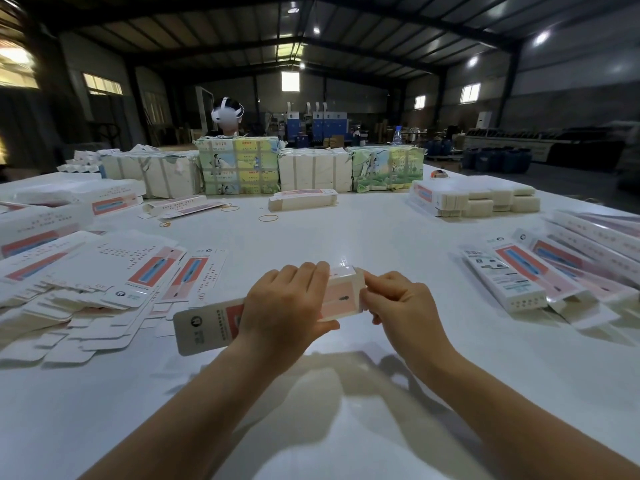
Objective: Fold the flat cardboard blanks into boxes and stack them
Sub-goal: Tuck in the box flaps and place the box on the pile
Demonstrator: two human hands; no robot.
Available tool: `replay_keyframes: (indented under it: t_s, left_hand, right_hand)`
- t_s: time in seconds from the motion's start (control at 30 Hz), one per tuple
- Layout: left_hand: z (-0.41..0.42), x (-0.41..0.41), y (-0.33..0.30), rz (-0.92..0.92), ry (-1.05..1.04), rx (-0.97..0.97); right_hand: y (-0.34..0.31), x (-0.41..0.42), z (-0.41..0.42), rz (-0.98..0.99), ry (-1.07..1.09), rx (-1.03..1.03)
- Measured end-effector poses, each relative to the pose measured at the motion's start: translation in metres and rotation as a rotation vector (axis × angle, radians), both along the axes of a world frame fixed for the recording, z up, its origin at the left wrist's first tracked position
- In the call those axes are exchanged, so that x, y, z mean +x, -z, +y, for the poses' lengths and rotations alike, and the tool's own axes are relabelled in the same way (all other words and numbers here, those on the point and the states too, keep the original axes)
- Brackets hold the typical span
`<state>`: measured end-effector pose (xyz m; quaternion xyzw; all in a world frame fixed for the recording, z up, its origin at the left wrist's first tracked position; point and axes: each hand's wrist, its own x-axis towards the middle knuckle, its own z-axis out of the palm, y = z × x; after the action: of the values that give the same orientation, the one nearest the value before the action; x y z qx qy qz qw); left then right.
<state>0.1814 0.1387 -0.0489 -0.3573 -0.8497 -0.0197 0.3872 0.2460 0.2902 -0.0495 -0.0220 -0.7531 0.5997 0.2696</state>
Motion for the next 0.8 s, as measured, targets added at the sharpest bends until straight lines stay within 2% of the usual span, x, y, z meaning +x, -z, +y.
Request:
replay_keyframes:
  t_s: [0.23, 0.47, 0.7, 0.8]
  left_hand:
    - [-0.002, 0.000, 0.000, 0.040, -0.015, -0.043]
    - [0.003, 0.003, 0.003, 0.052, -0.053, -0.042]
    - [0.015, 0.013, 0.007, 0.031, -0.098, -0.016]
    - [0.017, 0.014, 0.006, 0.018, -0.113, 0.004]
  right_hand:
    - [0.001, -0.001, 0.003, 0.049, 0.018, 0.040]
    - [0.010, 0.000, -0.003, 0.175, 0.264, 0.602]
    - [0.008, 0.002, -0.003, 0.290, 0.476, 0.811]
    - [0.010, 0.000, -0.004, 0.340, 0.503, 0.813]
